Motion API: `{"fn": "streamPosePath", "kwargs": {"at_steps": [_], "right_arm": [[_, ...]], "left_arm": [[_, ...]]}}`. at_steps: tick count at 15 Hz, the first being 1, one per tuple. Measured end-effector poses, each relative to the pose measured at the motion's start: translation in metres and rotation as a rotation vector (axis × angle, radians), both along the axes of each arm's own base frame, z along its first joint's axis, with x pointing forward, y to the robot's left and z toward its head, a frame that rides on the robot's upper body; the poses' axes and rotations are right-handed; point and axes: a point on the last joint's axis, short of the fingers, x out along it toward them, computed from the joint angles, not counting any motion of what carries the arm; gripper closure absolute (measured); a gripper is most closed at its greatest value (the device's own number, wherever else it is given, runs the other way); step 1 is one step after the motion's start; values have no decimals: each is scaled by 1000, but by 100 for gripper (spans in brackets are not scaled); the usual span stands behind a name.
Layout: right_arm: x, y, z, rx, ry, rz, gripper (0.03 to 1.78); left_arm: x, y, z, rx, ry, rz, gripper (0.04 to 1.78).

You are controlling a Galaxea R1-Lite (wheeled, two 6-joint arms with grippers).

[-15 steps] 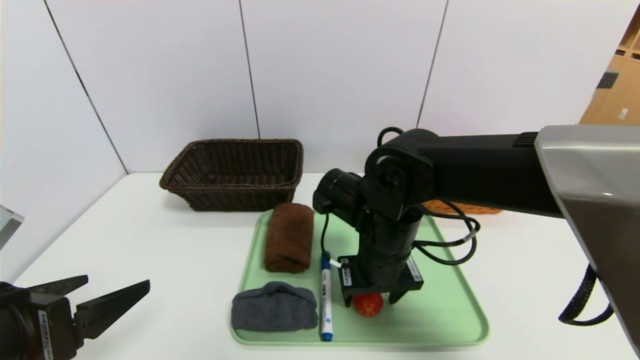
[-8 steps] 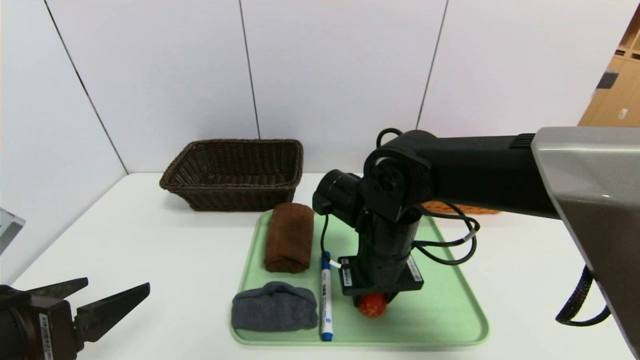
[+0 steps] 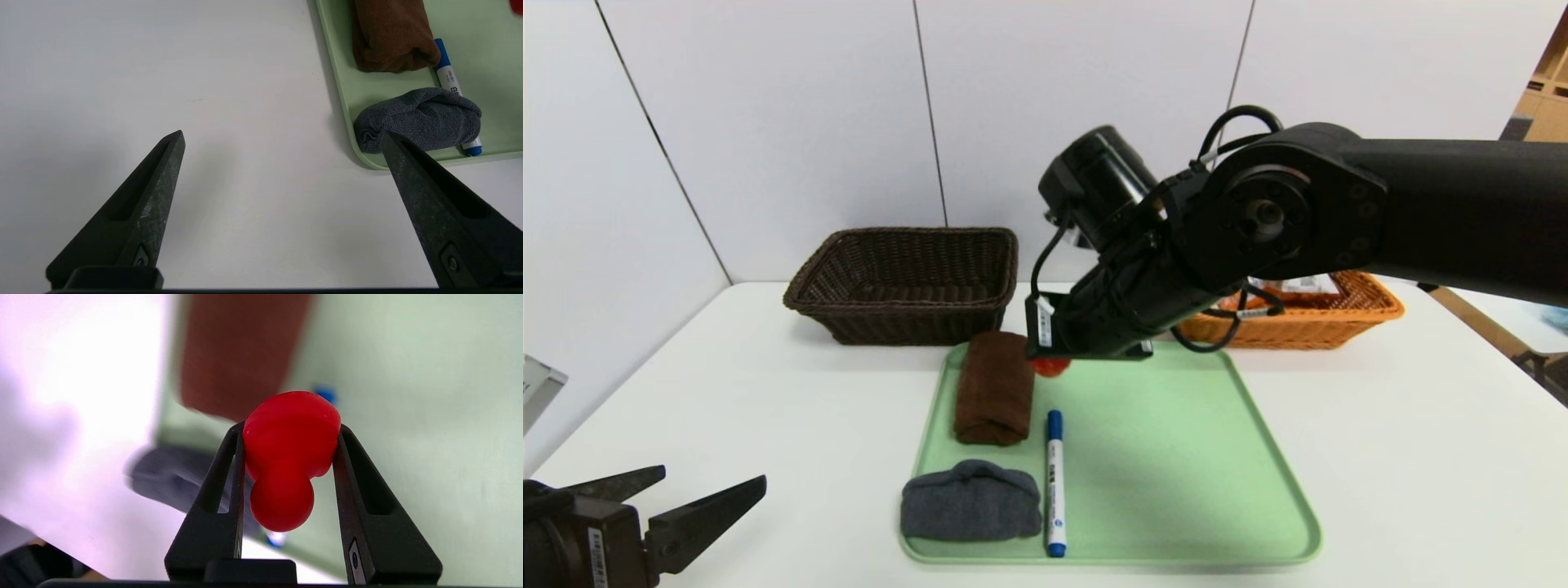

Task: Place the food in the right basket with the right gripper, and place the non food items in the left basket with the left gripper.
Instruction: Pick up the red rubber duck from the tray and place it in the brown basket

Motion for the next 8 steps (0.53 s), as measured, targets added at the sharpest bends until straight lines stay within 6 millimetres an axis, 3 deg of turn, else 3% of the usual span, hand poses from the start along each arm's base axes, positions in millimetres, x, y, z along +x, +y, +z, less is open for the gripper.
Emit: {"fn": "streamPosePath", "kwargs": {"at_steps": [4, 8], "right_arm": [[15, 18, 30, 171, -359, 117, 119], [46, 44, 13, 208, -604, 145, 119]], "left_arm": [[0, 0, -2, 3, 5, -1, 13], [0, 0, -2, 7, 10, -1, 13]]}}
